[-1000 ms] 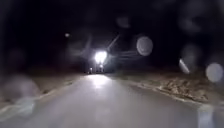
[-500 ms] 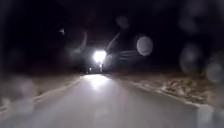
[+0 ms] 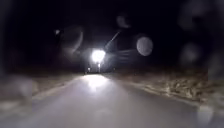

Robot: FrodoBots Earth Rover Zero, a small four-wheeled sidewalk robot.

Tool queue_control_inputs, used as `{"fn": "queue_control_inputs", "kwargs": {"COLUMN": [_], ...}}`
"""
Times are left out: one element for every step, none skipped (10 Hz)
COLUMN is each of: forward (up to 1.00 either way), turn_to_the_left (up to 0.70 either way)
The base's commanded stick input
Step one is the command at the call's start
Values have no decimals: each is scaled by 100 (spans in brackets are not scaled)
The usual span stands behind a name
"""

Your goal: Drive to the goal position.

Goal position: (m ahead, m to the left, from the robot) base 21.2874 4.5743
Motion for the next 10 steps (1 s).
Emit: {"fn": "queue_control_inputs", "kwargs": {"forward": [85, 85, 85, 85, 85, 85, 85, 85, 85, 85], "turn_to_the_left": [4, 3, 3, 10, 21, 21, 21, 21, 21, 21]}}
